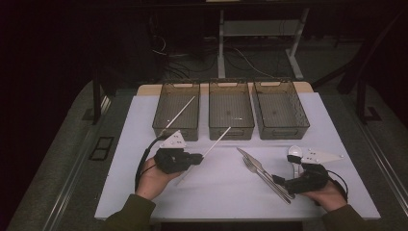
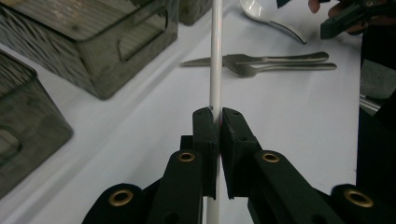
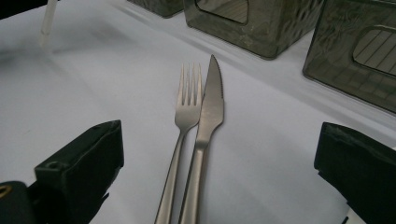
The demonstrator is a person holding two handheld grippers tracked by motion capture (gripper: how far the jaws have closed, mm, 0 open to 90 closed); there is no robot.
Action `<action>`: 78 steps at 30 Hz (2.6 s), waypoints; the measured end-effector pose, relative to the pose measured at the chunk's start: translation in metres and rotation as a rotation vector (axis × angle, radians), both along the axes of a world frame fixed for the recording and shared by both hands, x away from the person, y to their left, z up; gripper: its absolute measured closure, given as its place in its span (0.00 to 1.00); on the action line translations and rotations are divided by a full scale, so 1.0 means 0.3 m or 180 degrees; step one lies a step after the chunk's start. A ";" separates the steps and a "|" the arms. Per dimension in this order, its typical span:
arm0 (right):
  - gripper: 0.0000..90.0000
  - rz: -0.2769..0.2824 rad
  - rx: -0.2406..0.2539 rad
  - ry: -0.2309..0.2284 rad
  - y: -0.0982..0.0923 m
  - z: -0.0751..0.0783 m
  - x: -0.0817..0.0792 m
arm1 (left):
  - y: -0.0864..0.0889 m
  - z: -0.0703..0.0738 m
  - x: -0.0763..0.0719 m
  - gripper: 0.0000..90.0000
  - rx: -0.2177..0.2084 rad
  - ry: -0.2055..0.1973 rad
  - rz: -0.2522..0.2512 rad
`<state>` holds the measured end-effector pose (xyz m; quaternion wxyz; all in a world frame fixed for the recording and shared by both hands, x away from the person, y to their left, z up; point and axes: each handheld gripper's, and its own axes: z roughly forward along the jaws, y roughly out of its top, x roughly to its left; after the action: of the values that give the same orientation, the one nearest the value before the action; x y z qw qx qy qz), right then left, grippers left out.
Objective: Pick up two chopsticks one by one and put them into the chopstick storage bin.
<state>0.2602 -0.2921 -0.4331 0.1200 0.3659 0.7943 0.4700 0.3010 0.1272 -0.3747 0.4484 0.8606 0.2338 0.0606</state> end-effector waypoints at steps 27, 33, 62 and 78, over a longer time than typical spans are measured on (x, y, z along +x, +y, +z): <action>0.02 -0.0017 0.0025 0.0003 -0.006 0.001 -0.001 | 0.039 0.173 0.163 0.94 -0.0082 -0.0295 0.0150; 0.02 -0.0022 0.0040 -0.0011 -0.007 0.002 -0.001 | 0.043 0.218 0.207 0.94 -0.0014 -0.0361 0.0175; 0.02 -0.0046 0.0072 -0.0016 -0.023 0.006 -0.001 | 0.120 0.193 0.535 0.94 0.0264 -0.0335 0.0754; 0.02 -0.0040 0.0076 -0.0014 -0.023 0.007 -0.003 | 0.172 0.009 0.575 0.94 0.0432 0.0066 0.0982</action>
<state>0.2593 -0.2990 -0.4311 0.1204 0.3713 0.7860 0.4794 0.4734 0.1787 -0.3721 0.3722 0.8434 0.3631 0.1355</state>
